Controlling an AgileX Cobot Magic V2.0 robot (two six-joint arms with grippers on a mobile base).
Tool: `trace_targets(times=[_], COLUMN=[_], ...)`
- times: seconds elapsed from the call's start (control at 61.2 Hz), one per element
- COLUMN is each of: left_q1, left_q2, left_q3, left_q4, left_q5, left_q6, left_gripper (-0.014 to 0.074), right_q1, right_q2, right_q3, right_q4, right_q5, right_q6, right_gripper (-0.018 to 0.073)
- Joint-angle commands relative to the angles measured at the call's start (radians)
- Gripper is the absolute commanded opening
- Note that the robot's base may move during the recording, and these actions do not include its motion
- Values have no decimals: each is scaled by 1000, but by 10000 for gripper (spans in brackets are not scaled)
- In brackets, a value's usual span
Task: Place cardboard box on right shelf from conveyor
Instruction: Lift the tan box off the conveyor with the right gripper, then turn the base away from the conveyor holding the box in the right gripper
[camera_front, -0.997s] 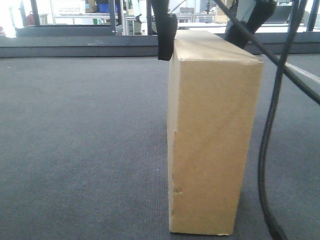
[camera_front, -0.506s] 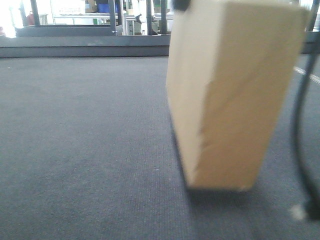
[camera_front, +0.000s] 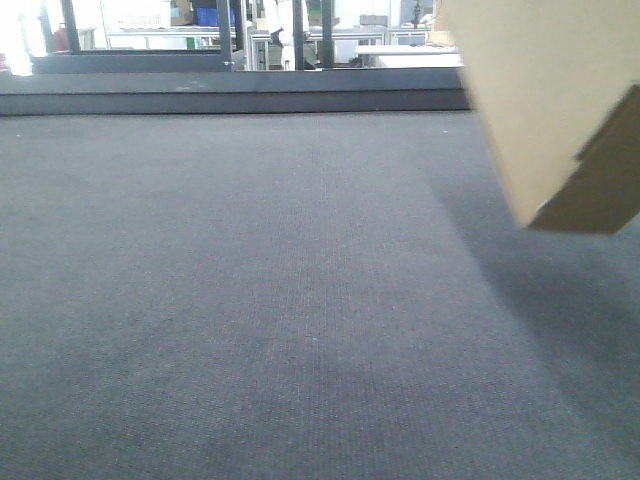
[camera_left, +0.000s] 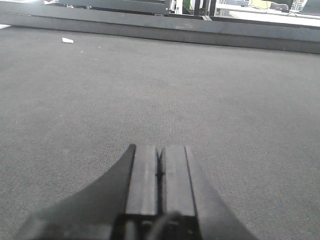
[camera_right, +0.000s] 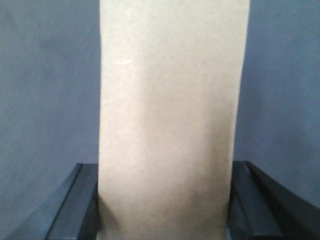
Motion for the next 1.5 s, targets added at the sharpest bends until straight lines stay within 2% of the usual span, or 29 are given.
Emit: trace_targets(times=[0.0, 0.131, 0.229, 0.343, 0.474, 0.882, 1.487], left_q1=[2, 2, 2, 2, 2, 2, 2], left_q2=[-7, -7, -7, -7, -7, -7, -7], left_q3=[-3, -3, -3, -3, -3, -3, -3], left_q4=[-5, -5, -5, -5, -5, -5, -5], left_q5=[-82, -82, -82, -82, -82, -82, -82], left_q6=[-3, -3, -3, -3, -3, -3, -3], left_gripper=[-119, -119, -119, -119, -119, -119, -119], right_q1=[-71, -182, -234, -262, -261, -261, -261], right_q2=[-99, -210, -290, -375, -499, -819, -832], right_q3=[51, 201, 306, 425, 542, 712, 713], right_q4=[-11, -4, 0, 1, 1, 1, 1], right_q5=[-216, -419, -556, -723, -830, -805, -790], right_q6=[-73, -189, -268, -353, -368, -368, -368], right_gripper=[55, 55, 55, 55, 55, 55, 55])
